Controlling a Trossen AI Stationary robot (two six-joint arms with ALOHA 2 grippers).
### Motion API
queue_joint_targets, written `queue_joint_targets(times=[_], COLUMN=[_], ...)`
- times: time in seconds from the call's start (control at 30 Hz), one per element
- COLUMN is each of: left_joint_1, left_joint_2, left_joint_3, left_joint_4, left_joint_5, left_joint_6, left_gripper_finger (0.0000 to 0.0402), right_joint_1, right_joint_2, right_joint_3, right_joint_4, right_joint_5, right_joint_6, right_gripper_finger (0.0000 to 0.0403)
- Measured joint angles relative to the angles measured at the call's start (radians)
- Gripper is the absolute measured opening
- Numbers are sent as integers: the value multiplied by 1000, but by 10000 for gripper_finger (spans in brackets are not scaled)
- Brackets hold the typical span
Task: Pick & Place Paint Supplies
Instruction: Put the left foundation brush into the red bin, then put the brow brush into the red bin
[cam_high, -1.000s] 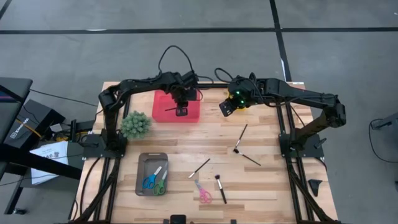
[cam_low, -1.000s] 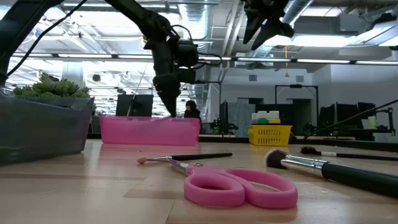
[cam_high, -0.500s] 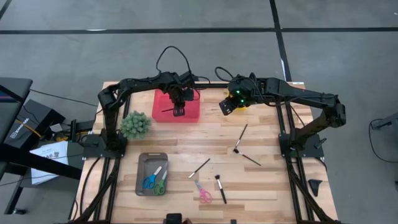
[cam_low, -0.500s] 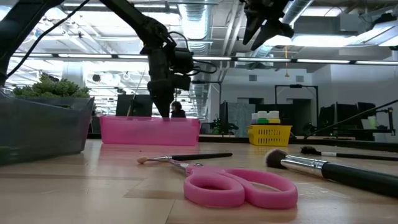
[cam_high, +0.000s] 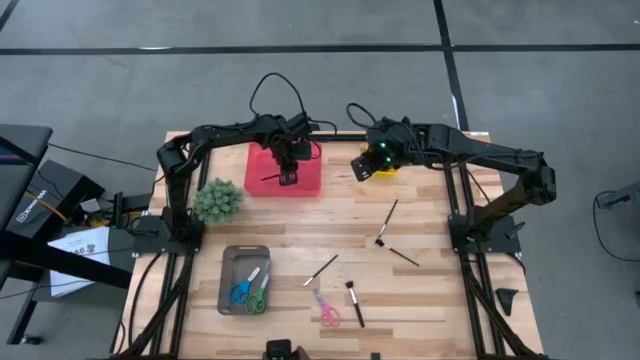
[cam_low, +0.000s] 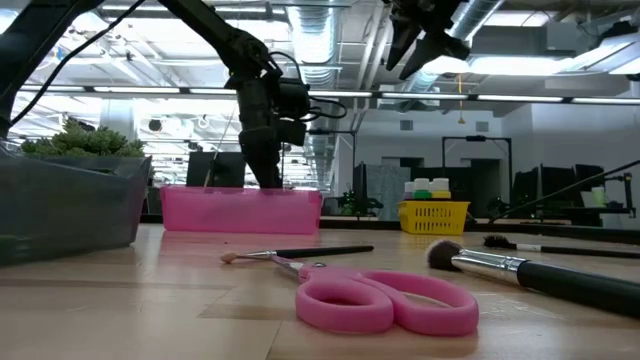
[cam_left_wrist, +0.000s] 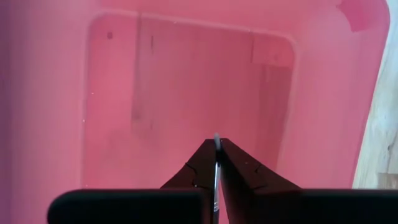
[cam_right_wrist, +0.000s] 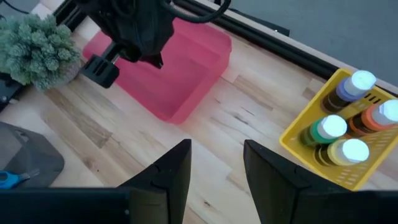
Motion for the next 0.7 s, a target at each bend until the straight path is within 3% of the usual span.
queue_joint_targets(times=[0.37, 0.57, 0.7], left_joint_1=[19, 32, 29], left_joint_2=[-63, -223, -383], left_joint_3=[-34, -111, -221], left_joint_4=[46, 77, 226], left_joint_5=[0, 25, 103], left_joint_6=[-18, -20, -132], left_gripper_finger=[83, 116, 122], right_joint_1=[-18, -23, -24], right_joint_2=[0, 0, 0], right_joint_3=[0, 0, 0], right_joint_4=[21, 66, 87], right_joint_5=[1, 0, -26], right_joint_6=[-12, -35, -50], right_gripper_finger=[143, 143, 143])
